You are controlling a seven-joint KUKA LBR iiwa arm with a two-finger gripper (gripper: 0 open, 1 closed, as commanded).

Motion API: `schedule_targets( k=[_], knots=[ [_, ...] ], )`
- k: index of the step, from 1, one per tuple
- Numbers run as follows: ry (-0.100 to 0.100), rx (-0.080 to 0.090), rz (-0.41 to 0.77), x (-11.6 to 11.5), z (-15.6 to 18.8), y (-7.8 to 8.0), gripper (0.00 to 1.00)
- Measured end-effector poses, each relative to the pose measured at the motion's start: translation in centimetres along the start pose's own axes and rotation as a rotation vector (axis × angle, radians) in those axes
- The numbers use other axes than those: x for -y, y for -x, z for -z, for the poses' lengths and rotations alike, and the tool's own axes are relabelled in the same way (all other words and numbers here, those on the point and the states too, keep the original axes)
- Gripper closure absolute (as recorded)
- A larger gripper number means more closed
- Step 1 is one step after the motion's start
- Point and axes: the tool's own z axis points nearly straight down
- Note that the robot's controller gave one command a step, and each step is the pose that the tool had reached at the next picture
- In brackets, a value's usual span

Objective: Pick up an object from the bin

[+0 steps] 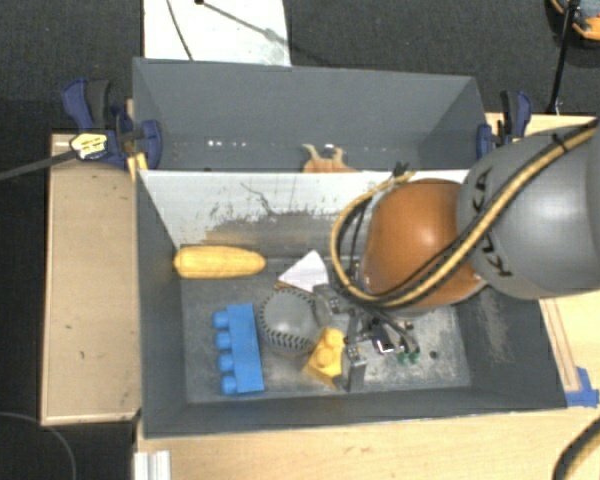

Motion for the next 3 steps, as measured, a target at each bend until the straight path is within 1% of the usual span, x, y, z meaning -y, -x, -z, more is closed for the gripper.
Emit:
schedule_targets(
  k=[1,2,3],
  knots=[
    [0.001,0.000,0.040,0.0,1.1,-0.2,0.00],
    [-0.004,0.019,0.072,0.2,-3.5,0.4,0.00],
    [-0.010,0.021,0.028,0.9,-6.1,0.6,1.00]
  ],
)
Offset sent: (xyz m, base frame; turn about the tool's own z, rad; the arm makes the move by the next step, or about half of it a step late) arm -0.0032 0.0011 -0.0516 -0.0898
